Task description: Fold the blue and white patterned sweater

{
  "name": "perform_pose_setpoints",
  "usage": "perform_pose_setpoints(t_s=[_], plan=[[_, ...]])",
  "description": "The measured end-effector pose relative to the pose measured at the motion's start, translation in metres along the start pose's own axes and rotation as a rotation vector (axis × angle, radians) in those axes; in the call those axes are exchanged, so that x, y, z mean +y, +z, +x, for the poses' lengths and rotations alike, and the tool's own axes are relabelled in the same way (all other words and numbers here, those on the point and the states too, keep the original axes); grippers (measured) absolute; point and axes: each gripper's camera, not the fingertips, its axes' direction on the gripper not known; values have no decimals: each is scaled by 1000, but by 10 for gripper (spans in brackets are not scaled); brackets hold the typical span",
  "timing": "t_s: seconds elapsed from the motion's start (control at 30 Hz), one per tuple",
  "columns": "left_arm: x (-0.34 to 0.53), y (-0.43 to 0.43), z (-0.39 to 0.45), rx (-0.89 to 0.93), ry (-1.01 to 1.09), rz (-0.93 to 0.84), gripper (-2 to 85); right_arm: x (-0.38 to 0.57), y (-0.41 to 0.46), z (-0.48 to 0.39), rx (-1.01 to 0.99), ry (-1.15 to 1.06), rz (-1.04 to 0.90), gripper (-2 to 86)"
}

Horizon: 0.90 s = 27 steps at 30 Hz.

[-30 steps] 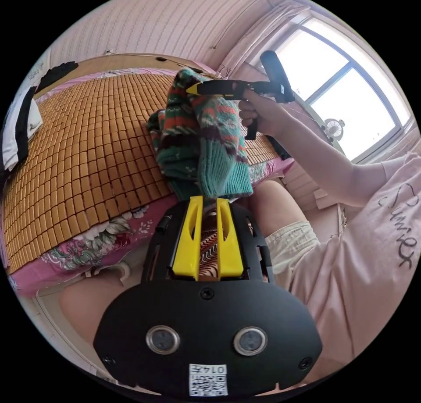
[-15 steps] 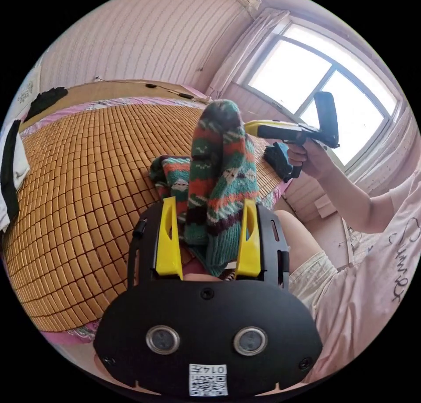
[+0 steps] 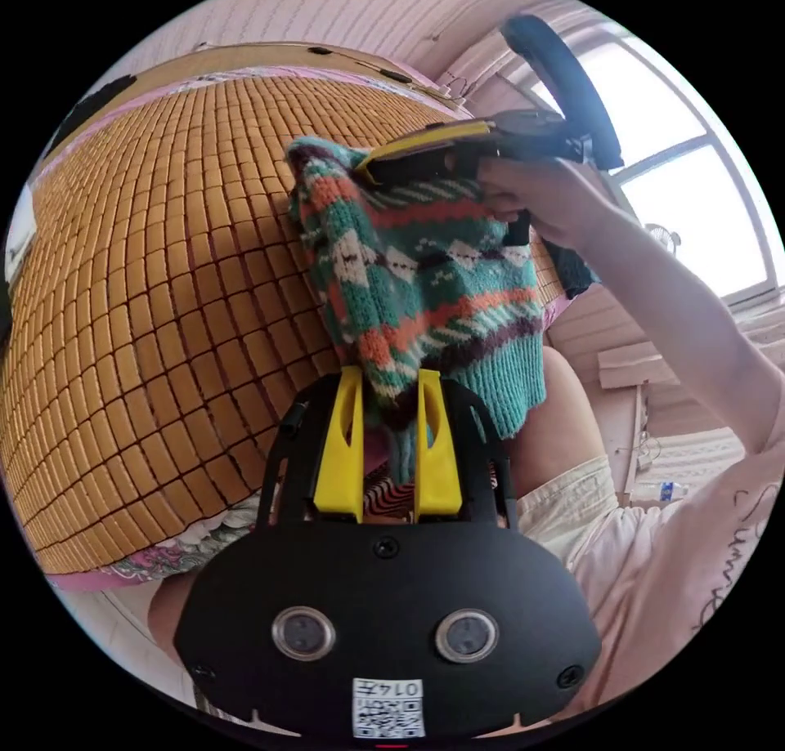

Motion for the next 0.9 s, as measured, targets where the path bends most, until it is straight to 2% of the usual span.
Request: perform_pose_setpoints(t_s=[0.1,0.27,0.43,0.53,0.73,0.77,0.9], plan=[[9,-14,-3,27,-41,26,97,-5,0,7,-26,5,-2,-8],[26,-68,63,-169,82,106,63,8,-34,30,-191,70,92,-4],[3,-83,141,-328,251,152,36,41,-97,53,-245,62,191,-4],[-22,-61,167,-346,322,130,15,68,-132,67,-202,80,216,-3],[-64,23,179,-402,356,28,-9,89,-122,84,113,104,-4,-4],[-65,31,178,-413,355,15,-9,87,-109,92,119,104,-44,-4],[-66,72,164,-457,329,-25,-10,81,-100,126,10,157,-3,-4]])
